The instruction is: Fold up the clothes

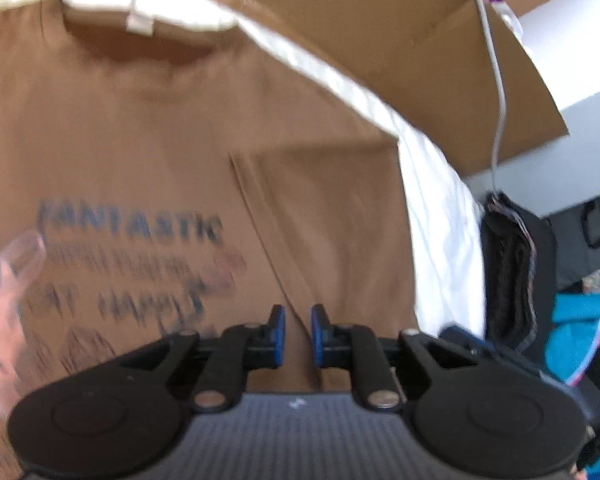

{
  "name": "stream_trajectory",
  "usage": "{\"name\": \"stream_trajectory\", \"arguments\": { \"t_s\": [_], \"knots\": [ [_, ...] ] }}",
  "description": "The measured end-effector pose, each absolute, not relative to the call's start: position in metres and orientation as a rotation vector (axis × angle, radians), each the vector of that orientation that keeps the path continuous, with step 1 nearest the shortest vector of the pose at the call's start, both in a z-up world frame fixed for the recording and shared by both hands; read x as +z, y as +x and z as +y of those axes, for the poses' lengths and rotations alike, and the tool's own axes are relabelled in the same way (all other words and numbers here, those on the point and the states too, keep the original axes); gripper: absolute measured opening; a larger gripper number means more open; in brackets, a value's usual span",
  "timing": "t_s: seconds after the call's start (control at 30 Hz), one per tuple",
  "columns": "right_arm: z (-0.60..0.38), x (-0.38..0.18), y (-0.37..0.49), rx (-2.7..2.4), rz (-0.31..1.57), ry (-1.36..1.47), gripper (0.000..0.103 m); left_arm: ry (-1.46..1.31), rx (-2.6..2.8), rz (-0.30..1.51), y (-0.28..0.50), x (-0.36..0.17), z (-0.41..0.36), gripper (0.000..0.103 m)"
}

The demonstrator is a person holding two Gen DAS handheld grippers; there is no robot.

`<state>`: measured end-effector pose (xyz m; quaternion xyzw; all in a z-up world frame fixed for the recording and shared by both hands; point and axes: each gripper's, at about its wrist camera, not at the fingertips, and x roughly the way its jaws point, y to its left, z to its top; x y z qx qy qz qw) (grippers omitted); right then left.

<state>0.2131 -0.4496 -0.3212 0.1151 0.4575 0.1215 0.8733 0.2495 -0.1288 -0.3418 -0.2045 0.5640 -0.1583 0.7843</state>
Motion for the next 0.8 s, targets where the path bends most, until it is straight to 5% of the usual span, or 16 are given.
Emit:
{"name": "stream_trajectory", "arguments": {
  "t_s": [0.1,0.57,0.8],
  "knots": [
    [-0.445,-0.326,0.217,0.256,0.961,0.241,0.005,-0.382,-0.308,1.155,0.265,-0.339,-0.127,0.049],
    [-0.438,-0.327,0.219,0.257,0.948,0.229,0.005,-0.218,-0.309,1.025,0.304,-0.350,-0.134,0.047],
    [-0.429,-0.337,0.220,0.271,0.961,0.200,0.005,-0.176,-0.322,0.983,0.306,-0.367,-0.136,0.038]
  ]
}}
